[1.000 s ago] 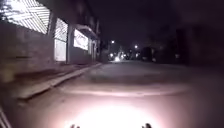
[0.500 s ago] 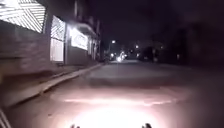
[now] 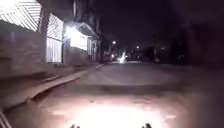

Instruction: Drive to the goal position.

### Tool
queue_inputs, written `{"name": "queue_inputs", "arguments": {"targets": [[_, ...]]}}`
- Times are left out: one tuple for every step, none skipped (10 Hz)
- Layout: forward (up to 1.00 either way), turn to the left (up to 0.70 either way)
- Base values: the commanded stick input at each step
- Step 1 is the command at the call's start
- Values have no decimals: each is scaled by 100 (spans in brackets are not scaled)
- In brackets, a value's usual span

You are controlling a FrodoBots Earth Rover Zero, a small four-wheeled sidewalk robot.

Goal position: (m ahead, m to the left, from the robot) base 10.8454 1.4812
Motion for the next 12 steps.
{"name": "queue_inputs", "arguments": {"targets": [[70,0],[70,0],[70,0],[70,0],[70,0],[70,0],[70,0],[70,0],[70,0],[70,0],[70,0],[70,0]]}}
